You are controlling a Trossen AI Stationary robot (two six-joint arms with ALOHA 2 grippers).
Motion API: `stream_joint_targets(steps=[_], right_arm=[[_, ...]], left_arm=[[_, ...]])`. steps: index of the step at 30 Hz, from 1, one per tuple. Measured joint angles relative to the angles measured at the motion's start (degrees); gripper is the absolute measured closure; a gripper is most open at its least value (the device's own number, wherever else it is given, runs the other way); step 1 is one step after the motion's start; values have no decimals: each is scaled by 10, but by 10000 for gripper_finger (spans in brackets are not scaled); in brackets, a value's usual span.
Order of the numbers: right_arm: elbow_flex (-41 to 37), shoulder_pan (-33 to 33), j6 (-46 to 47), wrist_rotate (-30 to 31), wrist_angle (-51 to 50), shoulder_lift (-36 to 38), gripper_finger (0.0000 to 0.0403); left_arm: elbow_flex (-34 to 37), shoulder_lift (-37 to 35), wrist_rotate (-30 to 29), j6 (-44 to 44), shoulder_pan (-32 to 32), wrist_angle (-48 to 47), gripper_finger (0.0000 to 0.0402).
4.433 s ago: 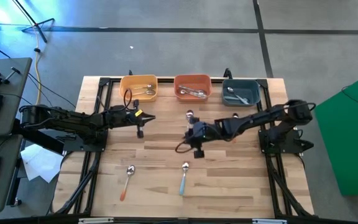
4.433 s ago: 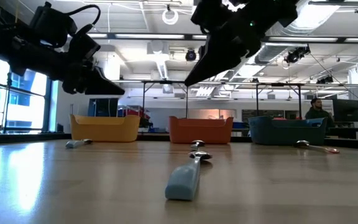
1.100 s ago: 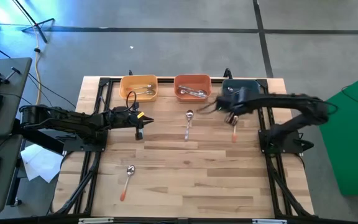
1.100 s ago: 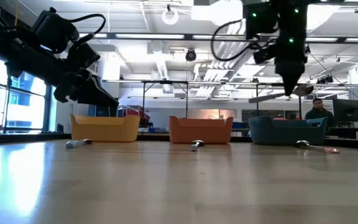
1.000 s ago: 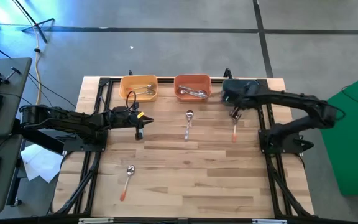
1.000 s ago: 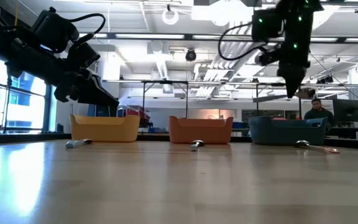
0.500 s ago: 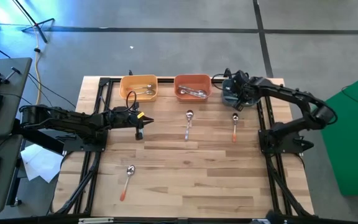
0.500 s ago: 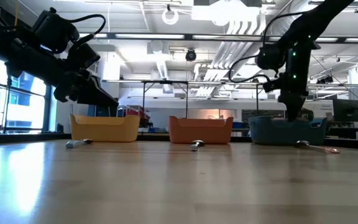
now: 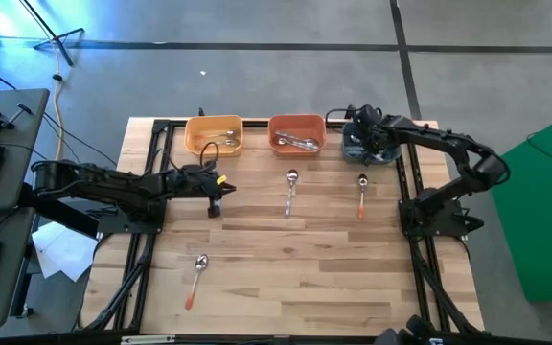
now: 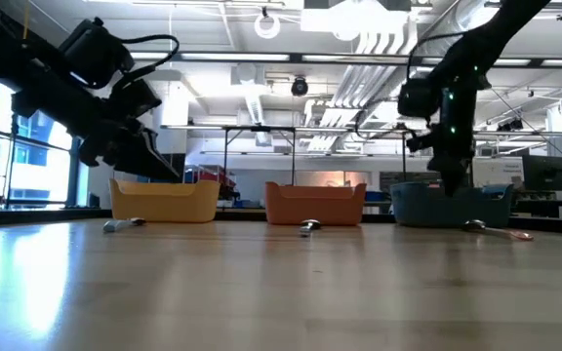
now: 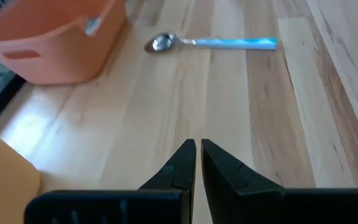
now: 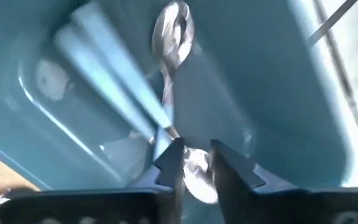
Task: Sort silverware by color (type)
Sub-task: Put the orange spoon into the yellow bin
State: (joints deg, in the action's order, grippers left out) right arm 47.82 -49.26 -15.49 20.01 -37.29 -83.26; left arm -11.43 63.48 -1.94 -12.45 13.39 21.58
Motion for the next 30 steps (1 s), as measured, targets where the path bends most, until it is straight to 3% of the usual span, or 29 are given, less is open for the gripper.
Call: stream_joint_targets(steps=[4, 7, 14, 18, 24, 30], right_arm=[[38, 22, 2, 9, -20, 26, 305], [49, 47, 0, -4, -11, 59, 308], [-7, 81, -31, -169, 199, 120, 395], [-50, 96, -44, -252, 349, 121, 386], [-121, 101, -50, -453, 587, 119, 399], [-140, 100, -57, -470, 637, 119, 402]], left_arm=[[-37, 0, -17, 23, -25, -81, 385], [-66, 0, -53, 47, -59, -132, 385], [-140, 0, -74, 126, -147, -252, 385], [-193, 0, -78, 182, -202, -337, 385], [-267, 0, -73, 336, -275, -472, 385], [-311, 8, -69, 549, -333, -600, 385]])
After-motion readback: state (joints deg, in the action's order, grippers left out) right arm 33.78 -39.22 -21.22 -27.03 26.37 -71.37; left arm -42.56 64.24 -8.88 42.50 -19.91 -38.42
